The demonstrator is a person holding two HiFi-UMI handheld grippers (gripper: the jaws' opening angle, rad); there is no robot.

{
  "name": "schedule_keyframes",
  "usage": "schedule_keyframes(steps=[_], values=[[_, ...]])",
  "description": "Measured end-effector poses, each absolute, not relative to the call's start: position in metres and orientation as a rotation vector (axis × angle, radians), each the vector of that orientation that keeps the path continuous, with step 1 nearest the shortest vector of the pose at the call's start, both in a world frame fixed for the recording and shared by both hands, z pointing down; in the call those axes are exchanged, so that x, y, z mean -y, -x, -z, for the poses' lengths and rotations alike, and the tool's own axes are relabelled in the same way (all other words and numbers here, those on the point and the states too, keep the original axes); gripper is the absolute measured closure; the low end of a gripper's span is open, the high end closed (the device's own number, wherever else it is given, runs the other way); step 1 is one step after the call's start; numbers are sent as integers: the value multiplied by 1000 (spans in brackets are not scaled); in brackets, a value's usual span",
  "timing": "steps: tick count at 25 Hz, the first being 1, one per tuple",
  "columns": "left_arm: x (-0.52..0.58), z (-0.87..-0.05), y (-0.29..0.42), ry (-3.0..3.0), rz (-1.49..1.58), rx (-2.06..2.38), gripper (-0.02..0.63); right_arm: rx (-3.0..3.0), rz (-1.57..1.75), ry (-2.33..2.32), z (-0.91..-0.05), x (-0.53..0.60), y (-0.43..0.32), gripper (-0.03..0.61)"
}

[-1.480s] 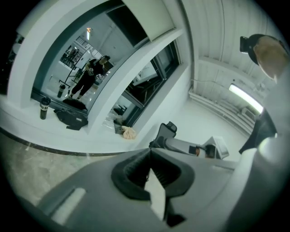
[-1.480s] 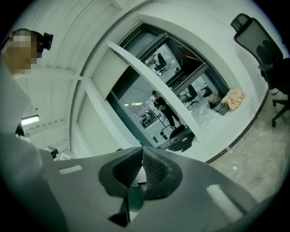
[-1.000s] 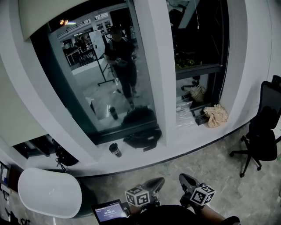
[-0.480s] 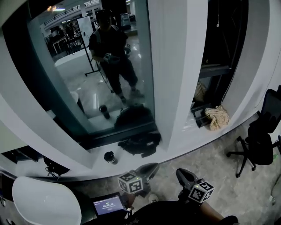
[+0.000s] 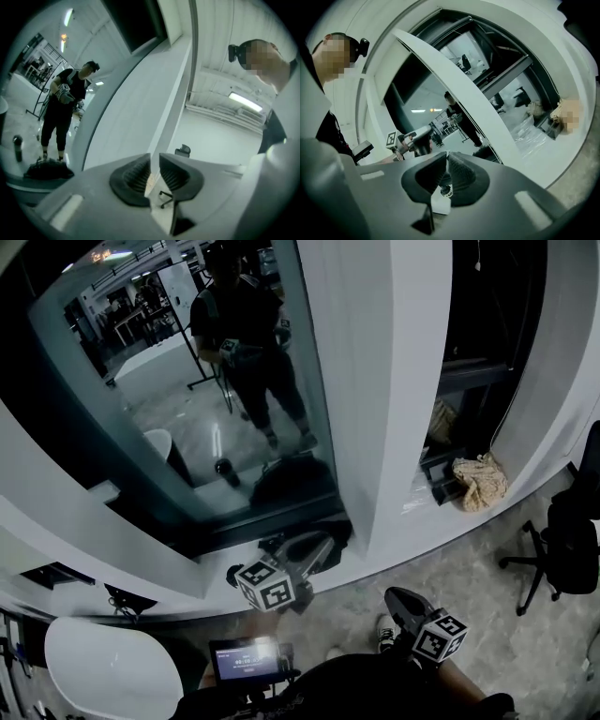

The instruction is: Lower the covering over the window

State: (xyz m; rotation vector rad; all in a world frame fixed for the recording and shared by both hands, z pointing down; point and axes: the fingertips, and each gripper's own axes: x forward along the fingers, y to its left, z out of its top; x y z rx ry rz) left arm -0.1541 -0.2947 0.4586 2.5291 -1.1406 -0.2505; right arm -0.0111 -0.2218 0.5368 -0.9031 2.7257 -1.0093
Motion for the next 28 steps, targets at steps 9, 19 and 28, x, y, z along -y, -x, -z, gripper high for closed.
schedule_keyframes(steps=[9, 19, 28], values=[[412, -333, 139, -2637, 459, 1253, 534, -2792, 944, 713, -523, 299, -27, 559], [493, -275, 151, -2670, 600, 1354, 483, -2721, 929, 819, -523, 348, -61, 565], [476, -304, 135, -2876, 240, 1383, 612, -2691, 929, 894, -523, 355, -28, 566]])
